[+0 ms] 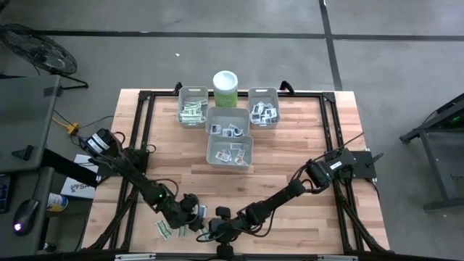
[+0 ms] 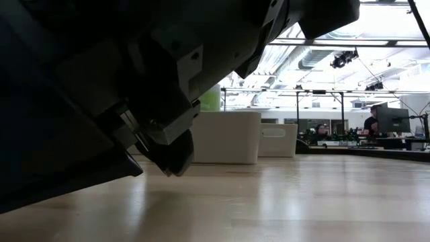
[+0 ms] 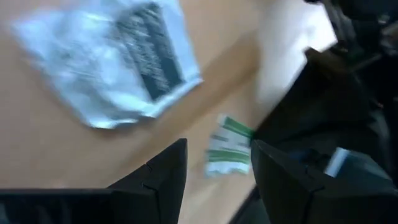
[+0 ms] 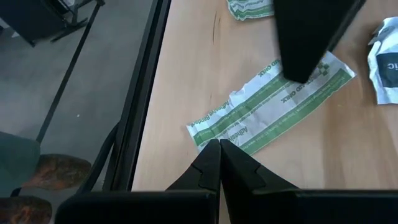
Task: Pick & Place First Aid Supplies
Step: Put the right bandage pack into the left bin
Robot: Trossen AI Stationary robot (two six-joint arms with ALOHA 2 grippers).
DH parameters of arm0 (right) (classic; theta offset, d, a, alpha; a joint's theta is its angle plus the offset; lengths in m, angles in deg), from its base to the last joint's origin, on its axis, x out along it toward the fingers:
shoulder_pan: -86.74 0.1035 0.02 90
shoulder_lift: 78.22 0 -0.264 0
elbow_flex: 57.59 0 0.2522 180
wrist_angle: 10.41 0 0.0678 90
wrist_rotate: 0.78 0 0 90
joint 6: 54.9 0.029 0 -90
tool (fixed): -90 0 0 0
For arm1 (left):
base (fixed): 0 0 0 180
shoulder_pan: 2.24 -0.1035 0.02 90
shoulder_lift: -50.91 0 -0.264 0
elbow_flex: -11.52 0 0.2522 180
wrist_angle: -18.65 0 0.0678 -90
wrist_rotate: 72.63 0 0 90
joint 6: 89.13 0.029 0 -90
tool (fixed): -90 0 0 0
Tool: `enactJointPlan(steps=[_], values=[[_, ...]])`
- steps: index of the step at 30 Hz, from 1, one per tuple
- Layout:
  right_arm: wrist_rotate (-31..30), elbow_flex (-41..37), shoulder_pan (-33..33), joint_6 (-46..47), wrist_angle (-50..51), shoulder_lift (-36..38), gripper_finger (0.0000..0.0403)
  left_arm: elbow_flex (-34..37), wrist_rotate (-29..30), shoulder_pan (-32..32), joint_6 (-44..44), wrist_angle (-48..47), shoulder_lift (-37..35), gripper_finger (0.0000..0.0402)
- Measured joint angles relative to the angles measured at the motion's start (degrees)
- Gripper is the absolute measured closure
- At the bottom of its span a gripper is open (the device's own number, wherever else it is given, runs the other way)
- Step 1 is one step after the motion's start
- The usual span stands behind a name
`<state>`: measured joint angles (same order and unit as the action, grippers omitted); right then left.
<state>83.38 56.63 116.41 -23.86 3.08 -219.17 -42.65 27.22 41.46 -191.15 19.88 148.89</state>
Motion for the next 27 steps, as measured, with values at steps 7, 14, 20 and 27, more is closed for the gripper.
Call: enactJointPlan(steps=[7,14,20,27], values=[[0.0,0.0,0.0,0.1,0.0,-0.1,0.0403,-0.1,-1.8,0.2,-0.1,6.6,3.1,0.0225],[0.2,0.0,0.1,0.7,0.2,-0.1,0.0403,-0.1,-1.5,0.2,1.3,5.6,3.1,0.0280],[0.2,0.0,0.2,1.5,0.3,-0.1,0.0403,-0.1,-1.3,0.2,2.1,4.5,3.1,0.0387],[3.0,-0.1,0.0,1.6,0.1,0.6,0.0402,-0.1,-1.3,0.2,3.2,4.6,3.1,0.0399]])
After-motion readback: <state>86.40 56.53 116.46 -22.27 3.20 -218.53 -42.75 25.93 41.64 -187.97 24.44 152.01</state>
